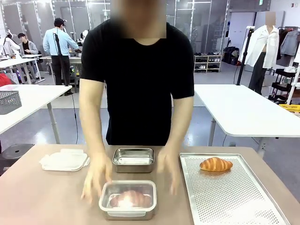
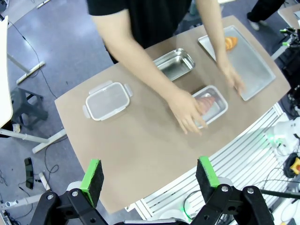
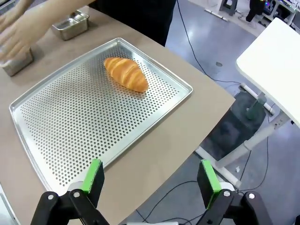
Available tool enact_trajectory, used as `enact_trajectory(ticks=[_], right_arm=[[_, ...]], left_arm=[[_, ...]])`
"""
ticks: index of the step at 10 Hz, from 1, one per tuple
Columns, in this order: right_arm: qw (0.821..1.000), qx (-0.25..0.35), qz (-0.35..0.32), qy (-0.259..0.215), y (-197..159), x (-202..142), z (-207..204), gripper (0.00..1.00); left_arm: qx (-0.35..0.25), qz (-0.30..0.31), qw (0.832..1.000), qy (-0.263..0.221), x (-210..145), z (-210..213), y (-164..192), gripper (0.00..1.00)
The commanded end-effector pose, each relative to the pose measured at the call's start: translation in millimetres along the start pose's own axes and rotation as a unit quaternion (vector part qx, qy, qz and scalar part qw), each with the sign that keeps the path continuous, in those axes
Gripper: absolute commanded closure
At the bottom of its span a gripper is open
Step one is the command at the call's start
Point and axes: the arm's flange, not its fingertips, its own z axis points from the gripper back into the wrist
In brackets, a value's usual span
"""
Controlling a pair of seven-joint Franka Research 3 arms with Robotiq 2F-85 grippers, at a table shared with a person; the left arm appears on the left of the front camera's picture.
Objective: Place the bread into the airtight container.
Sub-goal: Pick up a Butter Roll and place it into an empty Airtight Container.
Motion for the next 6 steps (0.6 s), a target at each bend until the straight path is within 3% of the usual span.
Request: enact_trajectory(ticks=[1,6], right_arm=[[1.0,0.001,-0.002,-0.002,0.3,1.4,1.1,0.0],[1.0,0.001,-0.002,-0.002,0.3,1.4,1.1,0.0]], left_arm=[[-0.001,-0.003,1.0,0.0,1.5,1.5,0.2,0.0],[-0.001,-0.003,1.0,0.0,1.5,1.5,0.2,0.0]])
